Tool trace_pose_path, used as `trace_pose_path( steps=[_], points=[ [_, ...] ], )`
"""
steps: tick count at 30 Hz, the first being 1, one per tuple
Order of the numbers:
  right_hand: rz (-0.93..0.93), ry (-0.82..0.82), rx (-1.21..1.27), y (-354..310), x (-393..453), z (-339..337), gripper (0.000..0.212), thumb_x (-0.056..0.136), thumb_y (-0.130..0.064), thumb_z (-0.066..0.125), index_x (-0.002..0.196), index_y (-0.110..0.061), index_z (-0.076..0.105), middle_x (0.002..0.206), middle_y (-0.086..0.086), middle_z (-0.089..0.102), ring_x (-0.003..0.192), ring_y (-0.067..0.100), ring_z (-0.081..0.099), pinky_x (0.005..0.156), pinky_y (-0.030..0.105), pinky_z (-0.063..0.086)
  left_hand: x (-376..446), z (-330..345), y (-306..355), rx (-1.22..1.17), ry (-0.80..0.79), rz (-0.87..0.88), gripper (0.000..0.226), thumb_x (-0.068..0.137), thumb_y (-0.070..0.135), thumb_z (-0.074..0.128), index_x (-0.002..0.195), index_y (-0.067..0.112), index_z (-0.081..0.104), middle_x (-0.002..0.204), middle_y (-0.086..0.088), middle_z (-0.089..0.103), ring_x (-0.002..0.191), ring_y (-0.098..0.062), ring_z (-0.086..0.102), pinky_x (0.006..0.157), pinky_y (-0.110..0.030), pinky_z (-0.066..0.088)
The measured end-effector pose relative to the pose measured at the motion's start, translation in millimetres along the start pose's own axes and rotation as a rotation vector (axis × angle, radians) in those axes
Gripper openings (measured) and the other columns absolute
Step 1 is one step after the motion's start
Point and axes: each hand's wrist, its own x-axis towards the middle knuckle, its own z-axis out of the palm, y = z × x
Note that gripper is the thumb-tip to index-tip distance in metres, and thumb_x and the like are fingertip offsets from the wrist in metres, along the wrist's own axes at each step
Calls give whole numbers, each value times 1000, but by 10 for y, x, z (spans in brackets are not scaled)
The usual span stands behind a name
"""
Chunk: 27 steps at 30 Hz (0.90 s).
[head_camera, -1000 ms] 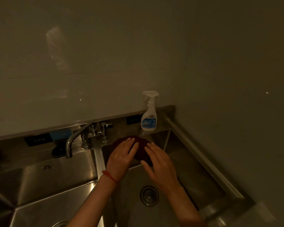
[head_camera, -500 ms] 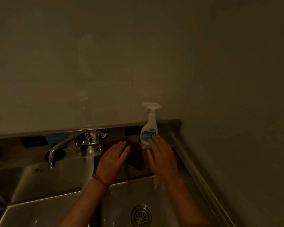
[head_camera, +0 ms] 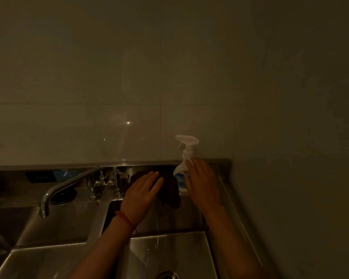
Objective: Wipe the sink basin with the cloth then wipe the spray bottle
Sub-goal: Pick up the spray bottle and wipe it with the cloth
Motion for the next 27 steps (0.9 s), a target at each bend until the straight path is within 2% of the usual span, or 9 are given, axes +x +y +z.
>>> trace_pose_path(
  steps=[2,8,12,18,21,23,25,26,27],
  points=[
    [3,-15,-1,73,102,71,41,67,-7,74,106,2,65,108,22,66,100,39,64,79,53,51,83,46,-1,-30,-45,-23,62,28,-9,94,87,-2,78,90,-22,75,80,-34,75,63,-41,61],
    [6,-71,67,238,400,341,52,64,0,77,113,6,59,114,27,62,106,44,59,86,60,47,221,258,-65,-60,-42,-59,65,27,-10,94,89,-1,77,92,-21,75,81,-33,75,64,-41,61],
    [7,-62,-22,308,613,502,43,71,-2,74,112,2,61,116,22,63,110,38,58,91,55,45,281,402,-157,-45,-53,-75,67,25,-9,94,90,-2,77,92,-21,75,82,-33,75,64,-42,61],
    [41,-71,-43,336,820,761,44,68,5,73,111,3,62,114,23,64,109,40,59,90,57,44,324,548,-281,-26,-63,-99,68,23,-9,94,89,-1,77,91,-21,75,81,-33,75,63,-41,60],
    [74,-112,-29,368,929,921,41,76,5,64,117,4,57,123,25,57,118,42,51,98,57,37,355,657,-374,-12,4,-112,63,28,-14,92,88,-2,77,92,-21,75,81,-34,75,63,-43,60],
    [89,-141,-45,394,971,1019,44,77,8,60,121,5,53,128,26,53,122,43,46,102,57,31,358,731,-416,-3,46,-103,46,45,-18,82,89,-3,77,93,-22,75,82,-35,74,64,-44,60],
    [108,-130,-59,412,999,1085,49,71,12,64,120,7,54,126,27,54,119,44,49,100,58,32,340,783,-463,15,75,-78,31,65,-8,59,90,-2,77,94,-21,75,83,-34,74,65,-44,60],
    [117,-117,-84,411,1006,1109,51,68,12,67,117,6,56,122,26,57,116,43,52,98,58,36,336,806,-487,27,85,-75,32,68,-5,54,90,-2,77,95,-21,75,83,-34,74,65,-43,60],
    [122,-96,-124,408,1009,1132,52,64,10,72,114,5,59,118,25,61,112,41,56,94,57,40,335,821,-503,36,81,-80,29,66,-7,61,90,-2,77,95,-22,74,83,-34,74,65,-44,60]
  ],
)
